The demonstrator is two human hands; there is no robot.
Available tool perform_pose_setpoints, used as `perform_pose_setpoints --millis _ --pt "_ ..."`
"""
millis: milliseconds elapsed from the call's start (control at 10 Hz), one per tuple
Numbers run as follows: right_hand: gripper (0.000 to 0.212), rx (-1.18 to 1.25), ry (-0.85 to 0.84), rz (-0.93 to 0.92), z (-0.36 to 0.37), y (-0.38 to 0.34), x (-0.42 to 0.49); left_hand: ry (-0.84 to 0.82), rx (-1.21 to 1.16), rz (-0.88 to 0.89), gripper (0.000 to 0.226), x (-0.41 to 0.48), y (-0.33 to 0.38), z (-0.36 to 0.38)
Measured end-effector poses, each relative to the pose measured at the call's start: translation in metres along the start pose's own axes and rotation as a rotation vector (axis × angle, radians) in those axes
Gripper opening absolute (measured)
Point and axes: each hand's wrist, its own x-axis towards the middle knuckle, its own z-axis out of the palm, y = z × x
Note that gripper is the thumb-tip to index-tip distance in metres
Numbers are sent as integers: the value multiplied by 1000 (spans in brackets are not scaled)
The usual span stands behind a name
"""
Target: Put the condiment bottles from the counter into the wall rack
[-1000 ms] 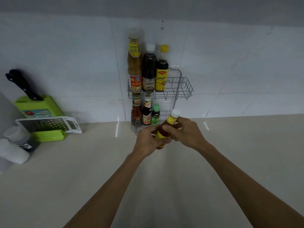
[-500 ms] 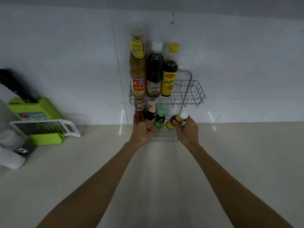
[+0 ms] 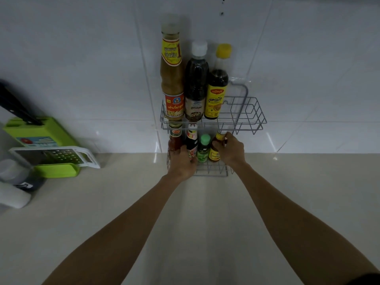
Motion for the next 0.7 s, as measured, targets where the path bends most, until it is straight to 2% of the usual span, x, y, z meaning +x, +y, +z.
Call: perform_pose_setpoints --millis 100,300,400,700 --pt "31 7 -13 -6 -2 -1 1 -15 8 20 56 -4 4 -4" --pt "63 -9 -62 51 -12 -3 -7 -28 41 25 65 -8 0 -18" --pt "72 -70 -92 95 -22 -8 -19 -36 82 43 64 -14 -3 -26" --pt "63 -185 -156 -31 -67 -30 -93 48 85 245 35 -68 19 -67"
